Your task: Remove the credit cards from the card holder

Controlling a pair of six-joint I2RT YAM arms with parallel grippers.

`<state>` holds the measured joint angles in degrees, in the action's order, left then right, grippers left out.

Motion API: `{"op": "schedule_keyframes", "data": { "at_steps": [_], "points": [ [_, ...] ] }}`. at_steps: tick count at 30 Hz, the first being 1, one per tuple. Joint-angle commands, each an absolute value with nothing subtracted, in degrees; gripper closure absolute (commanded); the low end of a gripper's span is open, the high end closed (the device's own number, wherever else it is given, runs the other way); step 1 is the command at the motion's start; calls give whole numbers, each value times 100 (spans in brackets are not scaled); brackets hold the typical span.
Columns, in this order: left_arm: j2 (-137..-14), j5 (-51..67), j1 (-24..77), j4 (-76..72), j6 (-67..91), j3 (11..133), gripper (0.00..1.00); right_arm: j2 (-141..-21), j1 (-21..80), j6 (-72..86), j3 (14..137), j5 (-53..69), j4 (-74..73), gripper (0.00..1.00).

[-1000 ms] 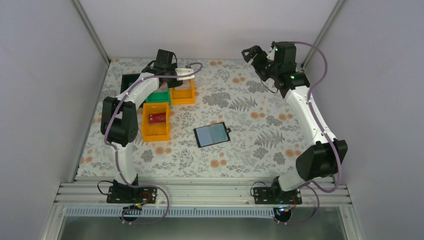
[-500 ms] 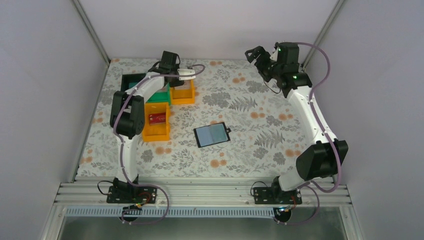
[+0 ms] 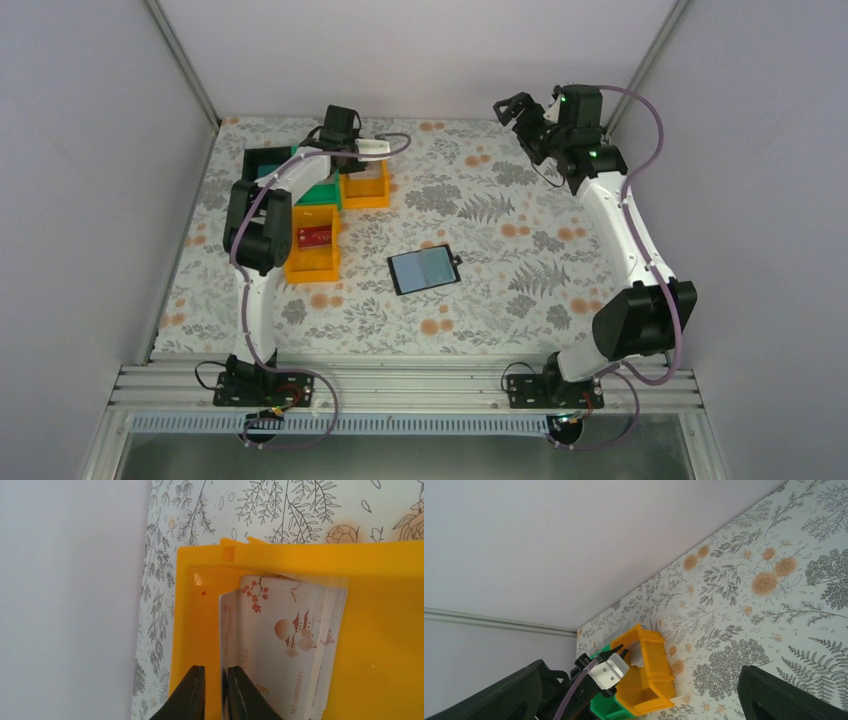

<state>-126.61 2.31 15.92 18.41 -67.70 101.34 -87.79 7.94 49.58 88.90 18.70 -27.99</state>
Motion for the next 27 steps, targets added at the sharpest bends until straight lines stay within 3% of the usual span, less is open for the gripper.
{"op": "schedule_keyframes", "data": {
  "at_steps": [1, 10, 16, 23, 27],
  "points": [
    [-12820, 236, 1601, 1715, -6810, 10085, 85, -8772, 755, 4888, 8859, 1915, -2787, 1],
    [-12809, 416, 1625, 1877, -6698, 10165, 82, -8621, 714, 4809, 8789, 1850, -2869, 1],
    [-12808, 603, 1621, 2027, -6880, 10053, 53, -8618, 660, 4809, 8758, 1900, -2812, 1],
    [-12868, 192, 1618, 1661, -6489, 10343, 40, -8553, 645, 4714, 8703, 1894, -2863, 1],
    [-12864, 104, 1595, 1726, -6727, 10380, 25, -8634, 637, 4546, 8664, 2065, -2863, 1]
  ]
}}
